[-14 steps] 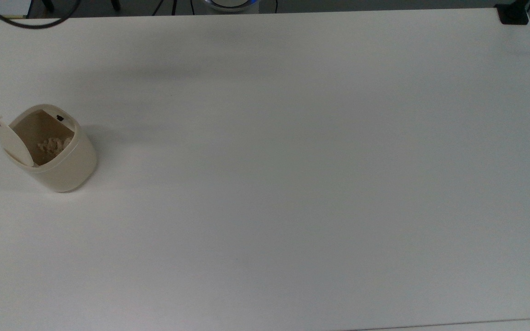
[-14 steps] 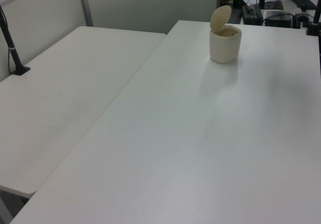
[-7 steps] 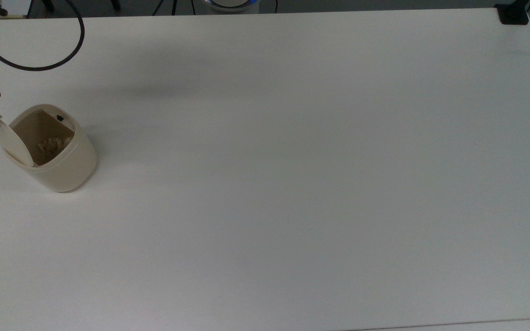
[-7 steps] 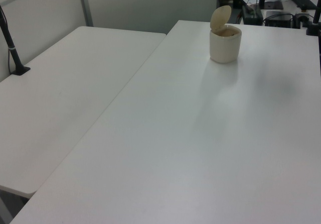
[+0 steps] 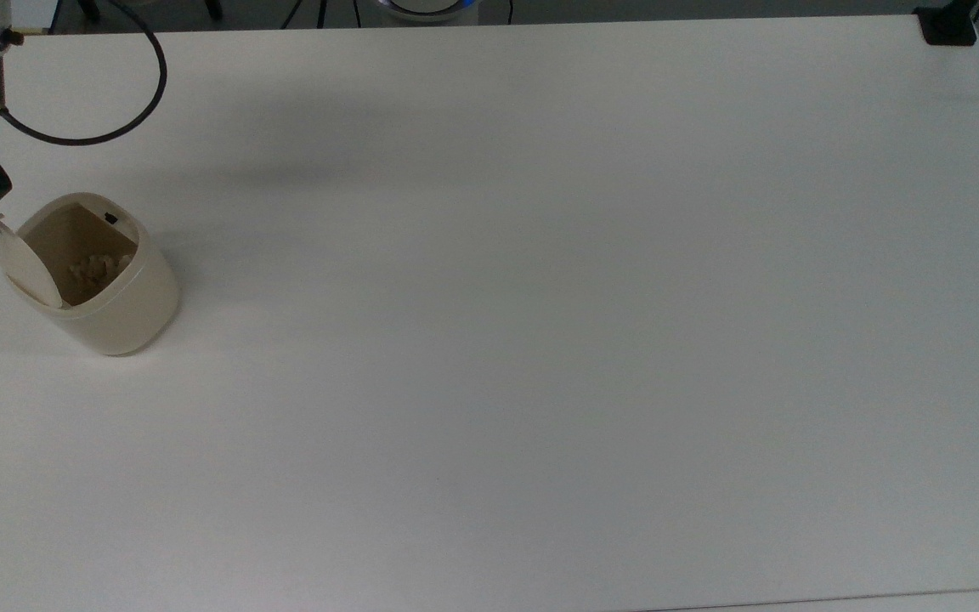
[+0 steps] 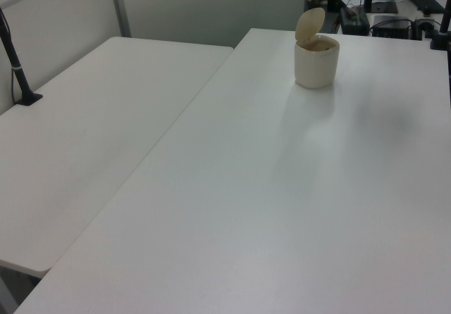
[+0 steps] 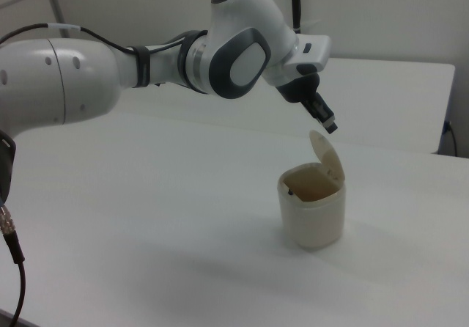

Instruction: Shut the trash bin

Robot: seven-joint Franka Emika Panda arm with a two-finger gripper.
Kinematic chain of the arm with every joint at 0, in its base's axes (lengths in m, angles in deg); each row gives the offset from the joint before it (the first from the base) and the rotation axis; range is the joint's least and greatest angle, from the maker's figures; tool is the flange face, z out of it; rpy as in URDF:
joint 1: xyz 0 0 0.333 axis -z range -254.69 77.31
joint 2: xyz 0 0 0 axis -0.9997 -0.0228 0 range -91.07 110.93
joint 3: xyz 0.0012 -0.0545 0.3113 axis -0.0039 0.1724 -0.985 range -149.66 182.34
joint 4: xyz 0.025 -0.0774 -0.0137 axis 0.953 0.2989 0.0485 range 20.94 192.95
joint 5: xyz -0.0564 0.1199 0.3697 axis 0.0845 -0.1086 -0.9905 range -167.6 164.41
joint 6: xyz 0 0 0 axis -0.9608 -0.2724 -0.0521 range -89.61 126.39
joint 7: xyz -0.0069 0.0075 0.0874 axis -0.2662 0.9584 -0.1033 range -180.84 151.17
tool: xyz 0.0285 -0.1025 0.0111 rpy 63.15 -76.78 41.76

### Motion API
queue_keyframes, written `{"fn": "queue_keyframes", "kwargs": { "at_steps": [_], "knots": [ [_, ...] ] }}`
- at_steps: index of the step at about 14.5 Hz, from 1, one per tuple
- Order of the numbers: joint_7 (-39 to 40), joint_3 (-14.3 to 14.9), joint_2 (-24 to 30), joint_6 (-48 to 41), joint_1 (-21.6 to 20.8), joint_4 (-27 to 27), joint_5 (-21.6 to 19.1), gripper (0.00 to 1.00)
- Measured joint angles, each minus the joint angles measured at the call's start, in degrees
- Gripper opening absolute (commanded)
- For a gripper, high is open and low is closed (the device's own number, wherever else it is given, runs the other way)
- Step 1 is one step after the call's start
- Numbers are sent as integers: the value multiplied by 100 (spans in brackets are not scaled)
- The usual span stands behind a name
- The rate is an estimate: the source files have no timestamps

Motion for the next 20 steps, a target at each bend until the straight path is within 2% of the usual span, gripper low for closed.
{"fn": "queue_keyframes", "kwargs": {
  "at_steps": [3,9,15,20],
  "knots": [
    [169,-8,-38,-120,-11,36,0,2],
    [297,-38,-63,-941,-149,106,-17,2],
    [357,-105,-96,-963,-298,614,-23,2],
    [395,-189,-82,-963,-302,687,-21,0]
  ]
}}
